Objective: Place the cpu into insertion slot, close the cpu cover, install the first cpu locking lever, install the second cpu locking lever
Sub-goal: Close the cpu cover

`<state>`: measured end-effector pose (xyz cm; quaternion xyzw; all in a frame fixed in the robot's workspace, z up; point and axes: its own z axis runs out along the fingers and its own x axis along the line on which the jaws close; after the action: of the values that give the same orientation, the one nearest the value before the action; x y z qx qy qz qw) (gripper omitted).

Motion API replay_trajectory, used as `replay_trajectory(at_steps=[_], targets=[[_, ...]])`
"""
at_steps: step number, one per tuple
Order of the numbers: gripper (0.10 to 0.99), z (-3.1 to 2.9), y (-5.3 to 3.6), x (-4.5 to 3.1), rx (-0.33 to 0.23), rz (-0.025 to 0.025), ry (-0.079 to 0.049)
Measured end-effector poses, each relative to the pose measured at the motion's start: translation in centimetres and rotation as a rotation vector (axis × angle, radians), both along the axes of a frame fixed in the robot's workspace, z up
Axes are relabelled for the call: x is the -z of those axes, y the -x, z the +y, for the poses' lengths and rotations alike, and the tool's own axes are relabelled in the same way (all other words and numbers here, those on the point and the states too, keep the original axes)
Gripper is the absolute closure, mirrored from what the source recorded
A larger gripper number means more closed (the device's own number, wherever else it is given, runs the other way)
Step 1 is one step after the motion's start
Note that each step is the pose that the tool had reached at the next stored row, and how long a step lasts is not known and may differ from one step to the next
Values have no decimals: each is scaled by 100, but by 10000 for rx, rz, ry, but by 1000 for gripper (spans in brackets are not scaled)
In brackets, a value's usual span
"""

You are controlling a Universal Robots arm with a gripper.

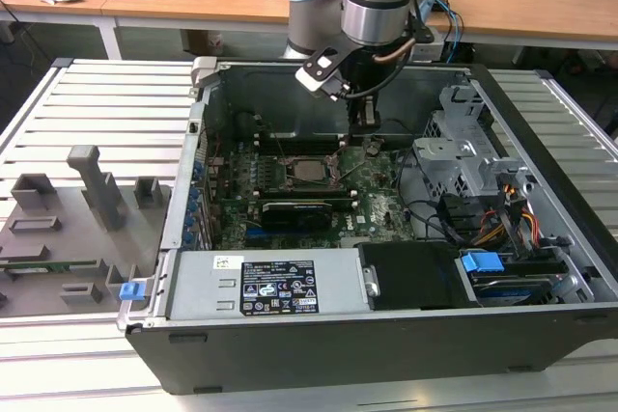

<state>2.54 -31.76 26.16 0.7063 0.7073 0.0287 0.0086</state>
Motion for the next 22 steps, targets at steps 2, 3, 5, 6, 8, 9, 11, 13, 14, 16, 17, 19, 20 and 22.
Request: replay_trajectory(at_steps=[2, 3, 5, 6, 8, 9, 11, 13, 14, 16, 17, 19, 20, 22], targets=[[980, 2, -22, 0, 0, 1, 1], [980, 2, -34, 0, 1, 2, 1], [980, 3, -55, 0, 1, 3, 0], [980, 4, -72, 0, 2, 3, 0], [980, 5, -99, 1, 0, 5, -1], [980, 6, -120, 0, 0, 7, 0], [980, 6, -162, 0, 2, 12, 0], [980, 7, -224, 0, -1, 32, 0], [980, 7, -240, 1, 0, 34, -1], [980, 7, -292, 2, -1, 75, 1], [980, 7, -299, 8, -16, 78, -1], [980, 7, -305, 30, -82, 96, 1], [980, 6, -305, 45, -126, 99, 1], [980, 7, -306, 75, -217, 103, 2]])
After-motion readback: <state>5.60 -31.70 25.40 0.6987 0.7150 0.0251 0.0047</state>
